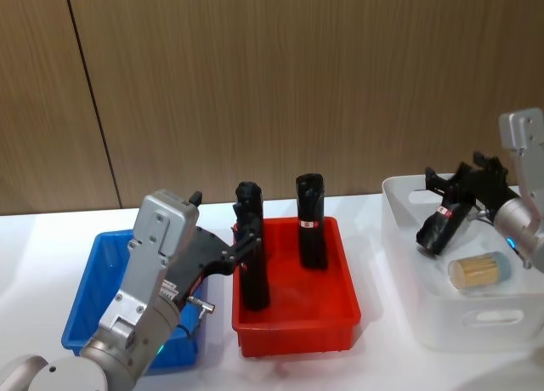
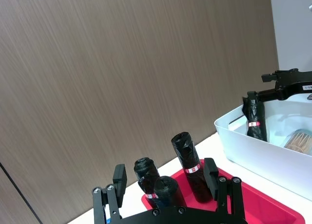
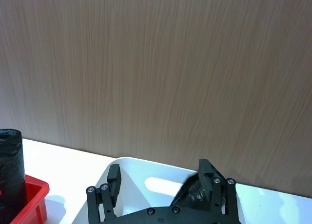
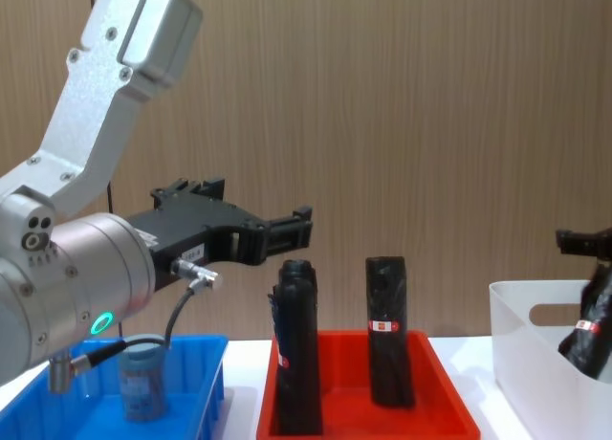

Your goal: Pick the cotton swabs from the blue box and place them into the white box.

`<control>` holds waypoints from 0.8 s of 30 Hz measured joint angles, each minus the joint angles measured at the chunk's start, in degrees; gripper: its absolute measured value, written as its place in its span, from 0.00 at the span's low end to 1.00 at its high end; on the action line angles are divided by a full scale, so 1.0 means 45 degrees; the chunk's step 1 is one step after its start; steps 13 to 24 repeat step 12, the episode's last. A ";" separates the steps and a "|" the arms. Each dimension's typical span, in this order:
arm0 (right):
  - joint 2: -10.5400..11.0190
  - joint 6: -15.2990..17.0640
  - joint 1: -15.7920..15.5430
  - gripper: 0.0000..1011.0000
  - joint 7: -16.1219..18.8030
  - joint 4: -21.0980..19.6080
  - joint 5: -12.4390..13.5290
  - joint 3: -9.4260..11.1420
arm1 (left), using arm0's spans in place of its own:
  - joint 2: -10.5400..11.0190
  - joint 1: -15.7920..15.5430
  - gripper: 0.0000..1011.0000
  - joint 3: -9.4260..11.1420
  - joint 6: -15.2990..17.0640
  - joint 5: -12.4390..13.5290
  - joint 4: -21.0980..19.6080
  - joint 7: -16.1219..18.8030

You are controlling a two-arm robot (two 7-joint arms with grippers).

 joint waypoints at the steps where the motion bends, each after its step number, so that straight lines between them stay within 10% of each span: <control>1: 0.0001 -0.0005 -0.0001 0.99 -0.0001 0.0003 -0.0003 0.0000 | 0.0000 0.0000 0.99 0.0000 0.0000 0.0001 0.0000 0.0000; 24: 0.0001 -0.0046 -0.0012 0.99 -0.0014 0.0028 -0.0033 0.0016 | 0.0000 0.0000 0.99 0.0000 0.0000 0.0000 0.0000 0.0001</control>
